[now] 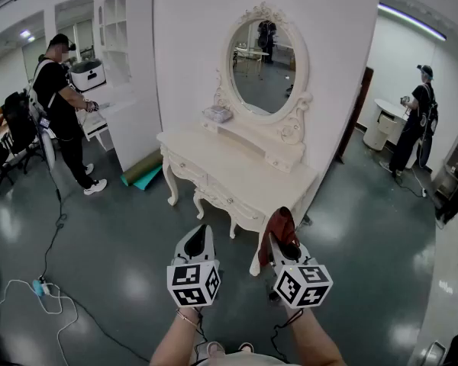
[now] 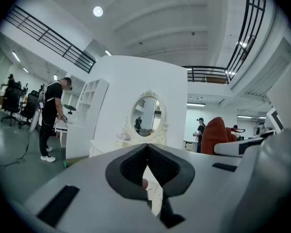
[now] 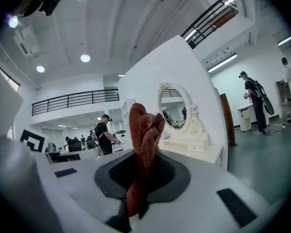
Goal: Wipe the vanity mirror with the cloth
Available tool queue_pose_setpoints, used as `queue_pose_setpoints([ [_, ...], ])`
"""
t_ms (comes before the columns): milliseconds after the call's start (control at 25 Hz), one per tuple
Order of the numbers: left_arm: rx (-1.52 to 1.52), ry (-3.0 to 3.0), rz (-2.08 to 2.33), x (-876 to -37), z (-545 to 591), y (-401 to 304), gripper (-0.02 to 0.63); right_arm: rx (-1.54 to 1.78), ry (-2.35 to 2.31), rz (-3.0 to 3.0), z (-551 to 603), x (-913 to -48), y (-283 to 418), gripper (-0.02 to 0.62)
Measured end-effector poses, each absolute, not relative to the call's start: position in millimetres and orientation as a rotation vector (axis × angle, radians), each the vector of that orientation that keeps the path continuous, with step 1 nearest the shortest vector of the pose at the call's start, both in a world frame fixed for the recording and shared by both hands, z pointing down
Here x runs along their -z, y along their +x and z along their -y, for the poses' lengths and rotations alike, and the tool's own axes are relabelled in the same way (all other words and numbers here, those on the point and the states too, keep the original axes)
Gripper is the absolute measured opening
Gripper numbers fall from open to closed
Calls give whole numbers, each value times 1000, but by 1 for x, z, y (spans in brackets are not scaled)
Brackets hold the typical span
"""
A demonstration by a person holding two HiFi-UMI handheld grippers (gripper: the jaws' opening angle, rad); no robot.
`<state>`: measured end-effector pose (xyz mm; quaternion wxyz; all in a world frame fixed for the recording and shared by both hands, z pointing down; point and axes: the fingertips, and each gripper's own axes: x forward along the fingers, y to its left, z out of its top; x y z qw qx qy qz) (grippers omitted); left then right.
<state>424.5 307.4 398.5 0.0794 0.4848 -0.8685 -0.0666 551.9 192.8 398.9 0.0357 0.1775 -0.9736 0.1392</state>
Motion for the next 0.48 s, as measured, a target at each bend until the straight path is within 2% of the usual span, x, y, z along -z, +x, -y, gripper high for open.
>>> queue_pose_setpoints([
  [480,181,1472,2566,-409,-316,404,6,-497,550,2981,-203,-406,528,60],
])
